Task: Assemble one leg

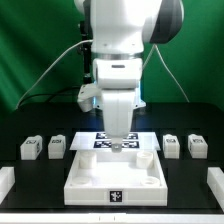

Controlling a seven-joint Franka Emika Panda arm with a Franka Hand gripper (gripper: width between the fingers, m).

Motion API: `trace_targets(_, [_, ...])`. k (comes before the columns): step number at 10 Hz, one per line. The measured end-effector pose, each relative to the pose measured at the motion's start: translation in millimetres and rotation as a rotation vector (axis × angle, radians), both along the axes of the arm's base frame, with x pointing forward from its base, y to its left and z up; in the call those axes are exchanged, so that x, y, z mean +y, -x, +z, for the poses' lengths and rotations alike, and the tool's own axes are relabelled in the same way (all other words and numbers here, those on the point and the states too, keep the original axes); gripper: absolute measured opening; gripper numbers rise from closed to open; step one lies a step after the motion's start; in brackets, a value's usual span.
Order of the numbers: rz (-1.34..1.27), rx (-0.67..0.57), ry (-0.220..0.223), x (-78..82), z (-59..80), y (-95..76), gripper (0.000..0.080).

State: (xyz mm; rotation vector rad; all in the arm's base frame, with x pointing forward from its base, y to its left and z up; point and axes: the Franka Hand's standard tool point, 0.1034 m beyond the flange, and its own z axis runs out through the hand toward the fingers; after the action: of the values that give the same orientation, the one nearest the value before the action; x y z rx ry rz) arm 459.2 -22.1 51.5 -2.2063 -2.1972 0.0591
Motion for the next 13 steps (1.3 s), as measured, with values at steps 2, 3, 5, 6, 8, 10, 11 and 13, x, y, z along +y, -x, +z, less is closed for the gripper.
trace_targets(2, [-0.027, 0.018, -0.006, -8.9, -12.4, 2.1, 0.065])
trace_targets(3, [-0.031, 0.021, -0.007, -10.3, -13.8, 2.8, 0.065])
trace_targets(5, [-0.031, 0.021, -0.006, -10.5, -14.1, 3.1, 0.065])
trace_targets(6, [-0.032, 0.022, -0.006, -10.5, -14.2, 3.2, 0.065])
trace_targets(8, [-0.062, 0.031, -0.009, 0.4, -25.2, 14.5, 0.065])
trace_targets(10, [-0.088, 0.051, -0.012, 8.3, -39.2, 27.5, 0.065])
trace_targets(11, [-0.103, 0.059, -0.01, 8.6, -39.1, 26.1, 0.065])
trace_targets(13, [-0.106, 0.059, -0.01, 7.5, -39.4, 26.5, 0.0518])
